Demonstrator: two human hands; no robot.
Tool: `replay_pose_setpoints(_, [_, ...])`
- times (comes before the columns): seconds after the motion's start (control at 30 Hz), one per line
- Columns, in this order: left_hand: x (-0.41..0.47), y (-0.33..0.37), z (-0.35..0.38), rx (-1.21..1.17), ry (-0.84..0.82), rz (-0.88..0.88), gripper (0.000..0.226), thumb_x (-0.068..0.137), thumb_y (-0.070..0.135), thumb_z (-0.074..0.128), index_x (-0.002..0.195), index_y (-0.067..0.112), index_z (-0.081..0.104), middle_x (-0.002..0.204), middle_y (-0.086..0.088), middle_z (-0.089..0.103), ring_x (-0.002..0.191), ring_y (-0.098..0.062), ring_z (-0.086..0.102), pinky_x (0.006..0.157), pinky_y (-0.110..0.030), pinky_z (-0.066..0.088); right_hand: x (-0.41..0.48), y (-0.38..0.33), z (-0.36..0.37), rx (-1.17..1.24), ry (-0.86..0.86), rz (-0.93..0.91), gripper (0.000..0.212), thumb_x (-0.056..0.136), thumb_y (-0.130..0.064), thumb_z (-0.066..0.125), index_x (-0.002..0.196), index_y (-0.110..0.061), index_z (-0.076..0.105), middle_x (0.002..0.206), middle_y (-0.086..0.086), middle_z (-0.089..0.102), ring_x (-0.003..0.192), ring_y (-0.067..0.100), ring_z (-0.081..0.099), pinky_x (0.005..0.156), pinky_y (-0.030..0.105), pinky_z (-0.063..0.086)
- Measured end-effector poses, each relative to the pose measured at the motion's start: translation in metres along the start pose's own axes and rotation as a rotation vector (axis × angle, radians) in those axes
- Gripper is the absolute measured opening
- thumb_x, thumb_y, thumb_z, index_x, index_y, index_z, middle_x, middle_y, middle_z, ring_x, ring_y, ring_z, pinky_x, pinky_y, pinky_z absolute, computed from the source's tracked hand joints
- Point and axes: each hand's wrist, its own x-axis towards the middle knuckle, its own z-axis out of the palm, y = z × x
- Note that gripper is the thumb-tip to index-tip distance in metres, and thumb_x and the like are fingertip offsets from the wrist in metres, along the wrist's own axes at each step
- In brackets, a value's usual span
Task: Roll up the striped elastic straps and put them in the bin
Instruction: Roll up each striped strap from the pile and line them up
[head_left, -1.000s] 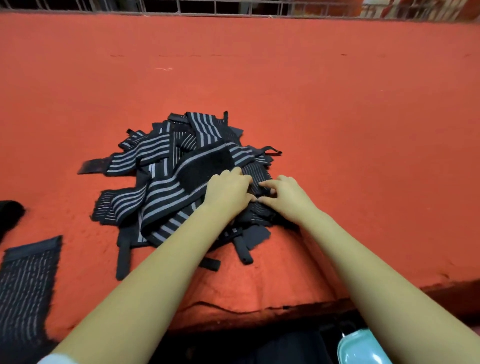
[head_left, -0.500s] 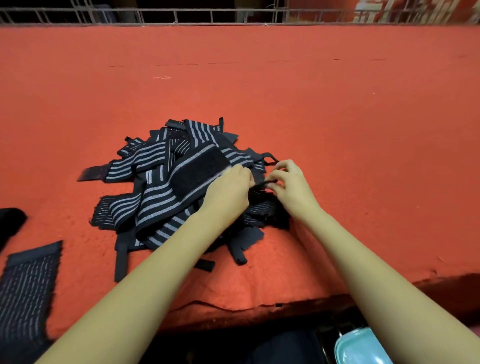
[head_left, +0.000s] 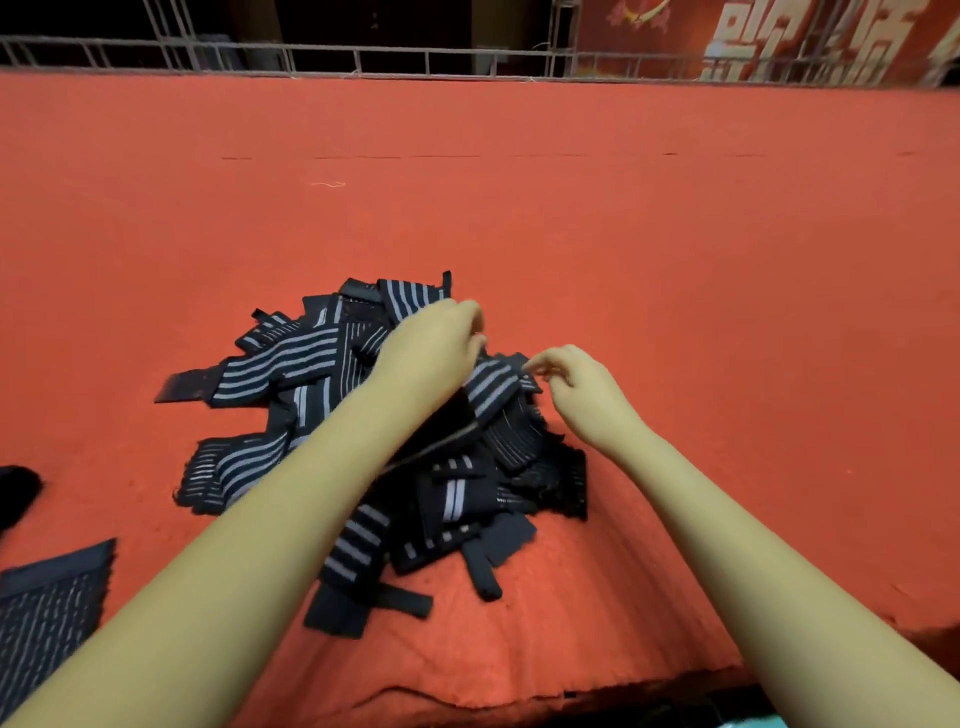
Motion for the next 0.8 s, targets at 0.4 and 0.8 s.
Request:
replay_pose_setpoints(0.4, [0.117,-0.096,0.044,0.229,-0.239,0.035,0.038,0.103,0.031,0.039,0.14,0.021,0.044,0.142,-0.005,0.042,0.126,-0.028,0.037,0.1,-0.042,0.034,0.151,-0.015,0.08,0.182,-0.09,0.294,0.022,0.096,-0.012,0.044,0.096,-0.004,0.065,0.096,0.013,0.065,0.096,0.031,0.056,0.076,0.032,0.041])
replay_pose_setpoints(0.8, [0.106,-0.126,0.061,0.408,-0.196,0.014,0.041,0.101,0.048,0.034,0.129,0.021,0.043,0.13,-0.009,0.044,0.121,-0.029,0.038,0.094,-0.038,0.036,0.156,-0.012,0.099,0.368,0.166,0.281,0.009,0.087,-0.013,0.067,0.084,-0.014,0.059,0.078,-0.008,0.058,0.081,0.013,0.056,0.074,0.025,0.04])
